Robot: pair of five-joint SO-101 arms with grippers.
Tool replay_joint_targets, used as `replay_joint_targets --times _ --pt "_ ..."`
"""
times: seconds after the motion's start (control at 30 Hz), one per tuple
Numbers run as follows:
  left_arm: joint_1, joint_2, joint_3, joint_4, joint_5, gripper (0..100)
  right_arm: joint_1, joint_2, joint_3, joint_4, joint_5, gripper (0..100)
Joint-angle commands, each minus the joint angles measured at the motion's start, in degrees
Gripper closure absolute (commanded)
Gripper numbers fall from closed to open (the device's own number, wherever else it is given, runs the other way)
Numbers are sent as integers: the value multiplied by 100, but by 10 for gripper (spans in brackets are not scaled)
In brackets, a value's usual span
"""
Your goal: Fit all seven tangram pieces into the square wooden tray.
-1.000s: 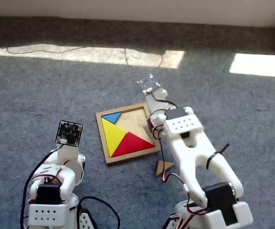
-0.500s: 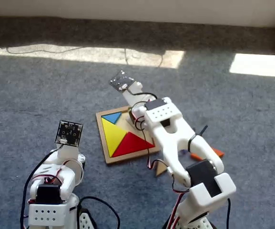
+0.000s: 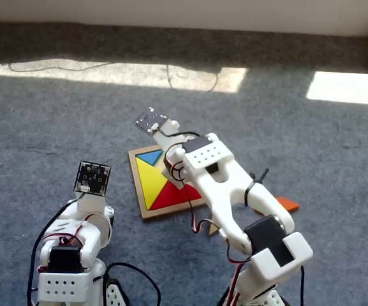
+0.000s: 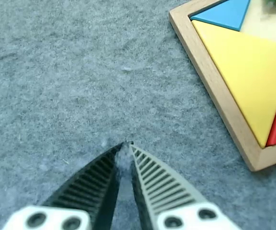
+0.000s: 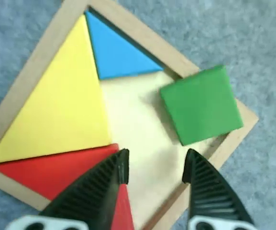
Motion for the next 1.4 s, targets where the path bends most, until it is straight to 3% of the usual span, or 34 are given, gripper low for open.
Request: replay_joint_targets --times 0.0,0.3,0.6,0.73,0.87,1.37 --pt "-75 -233 119 9 -18 994 -286 -708 -347 57 35 814" --pt "-75 -233 119 9 -18 994 -22 -1103 -382 22 -35 814" --pt "-75 -233 119 9 -18 994 655 -84 -725 -391 -2303 817" --pt "-75 -233 119 9 -18 994 734 136 -1059 -400 -2971 901" --pt "-75 -233 119 9 -18 994 787 233 -1165 -409 -3095 997" --pt "-75 -233 119 9 -18 994 -13 989 -1130 -374 -3095 993"
